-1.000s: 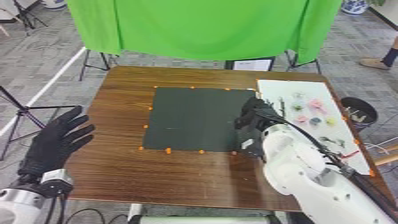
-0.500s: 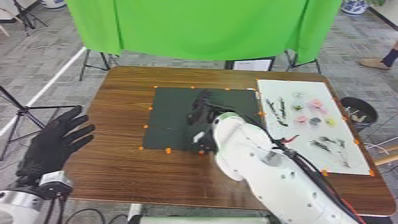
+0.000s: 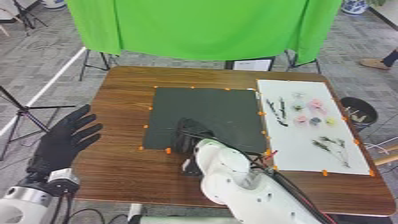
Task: Arrange flowers
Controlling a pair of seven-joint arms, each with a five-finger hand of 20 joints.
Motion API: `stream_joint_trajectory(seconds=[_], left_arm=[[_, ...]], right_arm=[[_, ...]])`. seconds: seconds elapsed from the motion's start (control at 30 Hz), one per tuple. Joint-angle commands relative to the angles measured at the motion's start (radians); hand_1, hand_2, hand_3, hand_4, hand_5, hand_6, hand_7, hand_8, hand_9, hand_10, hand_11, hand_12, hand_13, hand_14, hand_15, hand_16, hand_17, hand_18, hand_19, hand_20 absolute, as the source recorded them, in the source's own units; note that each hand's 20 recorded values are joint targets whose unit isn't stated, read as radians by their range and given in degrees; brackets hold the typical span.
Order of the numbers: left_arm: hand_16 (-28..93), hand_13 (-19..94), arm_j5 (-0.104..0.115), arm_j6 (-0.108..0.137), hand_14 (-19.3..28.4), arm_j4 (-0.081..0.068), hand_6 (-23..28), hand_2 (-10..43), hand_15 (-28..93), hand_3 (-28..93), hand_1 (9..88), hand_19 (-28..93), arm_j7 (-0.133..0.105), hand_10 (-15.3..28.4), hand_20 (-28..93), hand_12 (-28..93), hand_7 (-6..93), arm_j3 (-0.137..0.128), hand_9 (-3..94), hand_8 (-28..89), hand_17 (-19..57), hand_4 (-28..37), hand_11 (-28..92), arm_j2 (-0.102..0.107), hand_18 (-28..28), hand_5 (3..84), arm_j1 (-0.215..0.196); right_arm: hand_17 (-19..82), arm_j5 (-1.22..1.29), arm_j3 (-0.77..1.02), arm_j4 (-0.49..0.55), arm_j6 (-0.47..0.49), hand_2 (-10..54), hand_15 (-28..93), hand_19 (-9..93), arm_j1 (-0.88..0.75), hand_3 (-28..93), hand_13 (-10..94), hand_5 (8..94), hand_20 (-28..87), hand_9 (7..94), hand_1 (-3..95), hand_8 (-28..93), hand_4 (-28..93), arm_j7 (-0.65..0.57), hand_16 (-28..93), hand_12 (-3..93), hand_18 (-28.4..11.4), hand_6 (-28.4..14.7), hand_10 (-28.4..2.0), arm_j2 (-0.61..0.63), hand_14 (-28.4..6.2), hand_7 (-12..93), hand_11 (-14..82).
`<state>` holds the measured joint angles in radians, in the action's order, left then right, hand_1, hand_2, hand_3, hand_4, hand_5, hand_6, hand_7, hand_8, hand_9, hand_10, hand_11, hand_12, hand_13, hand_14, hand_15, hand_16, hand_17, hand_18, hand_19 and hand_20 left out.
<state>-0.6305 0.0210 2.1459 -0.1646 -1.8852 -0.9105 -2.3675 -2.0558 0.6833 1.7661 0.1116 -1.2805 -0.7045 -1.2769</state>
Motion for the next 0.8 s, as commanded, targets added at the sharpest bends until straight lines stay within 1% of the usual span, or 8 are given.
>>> stream_joint_trajectory(seconds=[0.03,0.17,0.27,0.33,0.4,0.53,0.7,0.8], left_arm=[[0,17,0.006,-0.02,15.9,-0.017,4.0,-5.8,32,69,25.1,38,0.026,11.2,11,18,19.1,0.029,22.9,-11,-9.9,-28.3,19,0.026,20.2,27.0,0.032],[0,17,0.005,-0.026,15.9,-0.024,4.0,-5.8,32,69,25.1,38,0.036,11.3,11,18,19.1,0.043,22.9,-11,-9.9,-28.3,19,0.035,20.2,26.9,0.048],[0,17,0.006,-0.03,15.9,-0.029,4.0,-5.8,32,69,25.1,38,0.039,11.3,11,18,19.1,0.055,22.9,-11,-9.9,-28.3,19,0.042,20.2,26.9,0.063],[0,17,0.005,-0.033,15.9,-0.032,4.0,-5.8,32,69,25.0,38,0.042,11.3,11,18,19.1,0.063,22.9,-11,-9.9,-28.3,19,0.044,20.2,27.0,0.072],[0,17,0.004,-0.034,15.9,-0.031,4.0,-5.7,32,69,25.0,38,0.041,11.2,11,18,19.1,0.067,22.9,-11,-9.9,-28.3,19,0.043,20.2,27.0,0.073],[0,17,0.001,-0.028,15.9,-0.029,4.0,-5.6,32,69,25.0,38,0.039,11.2,11,18,19.2,0.069,22.8,-11,-9.9,-28.3,19,0.042,20.2,26.9,0.071],[0,17,0.002,-0.032,15.9,-0.033,4.0,-5.6,32,69,25.1,38,0.036,11.2,11,18,19.3,0.075,22.8,-11,-9.9,-28.3,19,0.042,20.2,26.9,0.081],[0,17,0.0,-0.031,15.9,-0.032,4.0,-5.6,32,69,25.1,38,0.033,11.2,11,18,19.2,0.074,22.8,-11,-10.0,-28.3,19,0.039,20.2,26.9,0.076]], right_arm=[[39,-0.014,-0.009,-0.03,-0.03,-7.8,92,90,0.005,-28,78,71.1,42,82.0,78.4,26,86,0.002,49,69.4,-20.9,1.5,-5.6,-0.057,-7.8,50,75.1],[39,-0.017,-0.009,-0.045,-0.048,-7.8,92,90,0.01,-28,78,71.1,42,82.1,78.4,26,86,-0.003,49,69.0,-20.8,1.5,-5.7,-0.08,-7.8,50,75.3],[39,-0.019,-0.013,-0.063,-0.064,-7.9,92,90,0.02,-28,78,71.2,42,82.2,78.4,26,86,-0.008,49,69.0,-20.9,1.6,-5.7,-0.094,-7.8,50,75.2],[39,-0.02,-0.017,-0.079,-0.072,-7.9,92,90,0.028,-28,78,71.2,42,82.2,78.4,26,86,-0.006,49,69.2,-20.8,1.6,-5.6,-0.099,-7.8,49,75.2],[39,-0.021,-0.032,-0.094,-0.094,-7.9,92,90,0.041,-28,78,71.2,42,82.2,78.3,26,86,-0.006,49,69.2,-20.8,1.6,-5.6,-0.096,-7.8,49,75.2],[39,-0.019,-0.038,-0.116,-0.086,-7.5,92,90,0.056,-28,78,71.0,42,82.0,78.4,26,85,-0.001,49,69.5,-20.8,1.9,-5.6,-0.099,-7.8,50,75.1],[39,-0.026,-0.037,-0.143,-0.094,-7.5,92,90,0.066,-28,78,70.9,42,82.0,78.4,25,85,-0.002,49,69.4,-20.8,1.9,-5.5,-0.1,-7.9,50,75.1],[39,-0.021,-0.035,-0.151,-0.095,-7.5,92,90,0.072,-28,78,70.8,42,81.8,78.3,25,85,-0.001,49,69.4,-20.8,2.0,-5.6,-0.097,-7.7,50,75.1]])
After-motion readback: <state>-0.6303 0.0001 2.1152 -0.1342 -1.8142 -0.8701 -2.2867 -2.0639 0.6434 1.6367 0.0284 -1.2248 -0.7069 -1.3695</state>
